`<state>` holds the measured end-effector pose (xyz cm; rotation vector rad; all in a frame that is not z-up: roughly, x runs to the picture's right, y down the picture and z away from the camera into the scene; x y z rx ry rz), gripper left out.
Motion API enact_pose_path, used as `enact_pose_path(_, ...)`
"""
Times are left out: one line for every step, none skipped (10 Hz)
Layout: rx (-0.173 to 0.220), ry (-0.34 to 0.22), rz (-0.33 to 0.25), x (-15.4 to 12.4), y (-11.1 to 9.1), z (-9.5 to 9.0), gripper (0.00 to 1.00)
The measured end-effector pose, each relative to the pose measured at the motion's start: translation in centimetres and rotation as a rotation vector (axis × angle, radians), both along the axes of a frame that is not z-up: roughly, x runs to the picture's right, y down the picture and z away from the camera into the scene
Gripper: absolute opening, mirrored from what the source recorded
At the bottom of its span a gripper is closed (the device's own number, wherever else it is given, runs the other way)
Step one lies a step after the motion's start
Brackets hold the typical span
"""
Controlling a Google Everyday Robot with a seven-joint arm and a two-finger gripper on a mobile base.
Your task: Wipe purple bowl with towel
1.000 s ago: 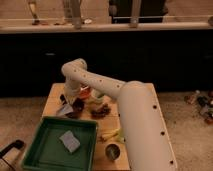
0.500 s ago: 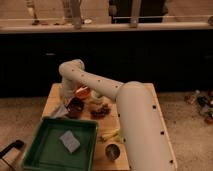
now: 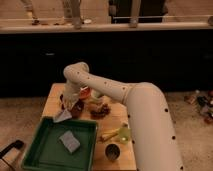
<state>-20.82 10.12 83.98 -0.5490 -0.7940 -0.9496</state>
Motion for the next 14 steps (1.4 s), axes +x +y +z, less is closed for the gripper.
enact_pose_path(-0.004,0.014,0.002,0.6,0.1,-0.1,0.00)
enact_pose_path(-0.003,0.036,0.002,1.1,0.2,0.0,0.00)
enact_pose_path(-0.001,0.062,0.004,1.6,0.1,0.2,0.00)
enact_pose_path(0.006,0.097,0.004,2.4,-0.1,0.6,0.00)
enact_pose_path(0.011,0.132,0.004,3.1,-0.4,1.1,0.00)
enact_pose_path(0.016,0.153,0.003,3.5,-0.6,1.5,0.00)
enact_pose_path(0.021,0.172,0.001,3.7,-0.8,1.8,0.00)
enact_pose_path(0.030,0.199,-0.005,4.1,-1.1,2.3,0.00)
enact_pose_path(0.039,0.217,-0.011,4.2,-1.3,2.7,0.00)
enact_pose_path(0.048,0.231,-0.015,4.2,-1.7,3.0,0.00)
enact_pose_path(0.054,0.243,-0.018,4.3,-1.9,3.4,0.00)
enact_pose_path(0.059,0.254,-0.020,4.4,-2.2,3.8,0.00)
enact_pose_path(0.060,0.260,-0.020,4.5,-2.3,4.0,0.00)
enact_pose_path(0.059,0.262,-0.022,4.5,-2.4,4.3,0.00)
